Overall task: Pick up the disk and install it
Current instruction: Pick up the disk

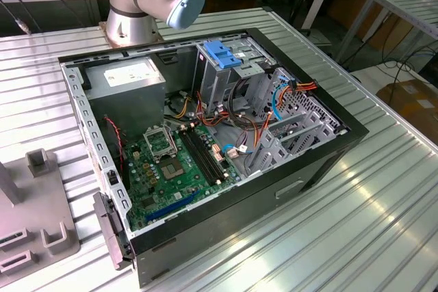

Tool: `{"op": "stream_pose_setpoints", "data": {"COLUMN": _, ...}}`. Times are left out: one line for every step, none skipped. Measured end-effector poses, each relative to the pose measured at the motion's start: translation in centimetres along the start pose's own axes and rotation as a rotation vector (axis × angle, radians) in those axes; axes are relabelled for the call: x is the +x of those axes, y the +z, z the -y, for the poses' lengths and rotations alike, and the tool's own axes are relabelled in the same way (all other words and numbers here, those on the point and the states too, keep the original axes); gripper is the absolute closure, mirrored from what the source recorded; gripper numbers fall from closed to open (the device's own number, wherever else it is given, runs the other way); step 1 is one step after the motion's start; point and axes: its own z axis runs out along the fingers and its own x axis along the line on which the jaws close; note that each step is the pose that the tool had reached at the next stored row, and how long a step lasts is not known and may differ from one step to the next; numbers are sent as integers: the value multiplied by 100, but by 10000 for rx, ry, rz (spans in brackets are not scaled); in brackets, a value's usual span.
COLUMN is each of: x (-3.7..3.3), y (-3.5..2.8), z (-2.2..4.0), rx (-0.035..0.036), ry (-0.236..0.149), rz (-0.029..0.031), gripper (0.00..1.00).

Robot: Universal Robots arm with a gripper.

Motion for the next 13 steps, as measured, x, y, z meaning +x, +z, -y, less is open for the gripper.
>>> {"op": "stream_pose_setpoints", "data": {"x": 0, "y": -24, "z": 0, "rx": -2, "ry": 0, "rz": 0, "gripper": 63}}
{"op": "stream_pose_setpoints", "data": {"x": 1, "y": -47, "z": -1, "rx": -3, "ry": 0, "rz": 0, "gripper": 63}}
{"op": "stream_pose_setpoints", "data": {"x": 1, "y": -92, "z": -1, "rx": -8, "ry": 0, "rz": 0, "gripper": 63}}
{"op": "stream_pose_setpoints", "data": {"x": 1, "y": -116, "z": -1, "rx": -12, "ry": 0, "rz": -1, "gripper": 63}}
{"op": "stream_pose_setpoints", "data": {"x": 1, "y": -132, "z": -1, "rx": -15, "ry": 0, "rz": -1, "gripper": 63}}
{"op": "stream_pose_setpoints", "data": {"x": 2, "y": -133, "z": -1, "rx": -17, "ry": 0, "rz": 0, "gripper": 63}}
{"op": "stream_pose_setpoints", "data": {"x": 2, "y": -133, "z": -1, "rx": -18, "ry": 0, "rz": 2, "gripper": 63}}
{"op": "stream_pose_setpoints", "data": {"x": 2, "y": -133, "z": -1, "rx": -18, "ry": 0, "rz": 3, "gripper": 63}}
{"op": "stream_pose_setpoints", "data": {"x": 1, "y": -134, "z": -1, "rx": -19, "ry": -1, "rz": 7, "gripper": 63}}
{"op": "stream_pose_setpoints", "data": {"x": 1, "y": -134, "z": -1, "rx": -19, "ry": 0, "rz": 14, "gripper": 63}}
{"op": "stream_pose_setpoints", "data": {"x": 1, "y": -133, "z": -1, "rx": -19, "ry": -1, "rz": 16, "gripper": 63}}
{"op": "stream_pose_setpoints", "data": {"x": 1, "y": -133, "z": -1, "rx": -19, "ry": 0, "rz": 18, "gripper": 63}}
{"op": "stream_pose_setpoints", "data": {"x": 2, "y": -134, "z": -1, "rx": -19, "ry": -1, "rz": 19, "gripper": 63}}
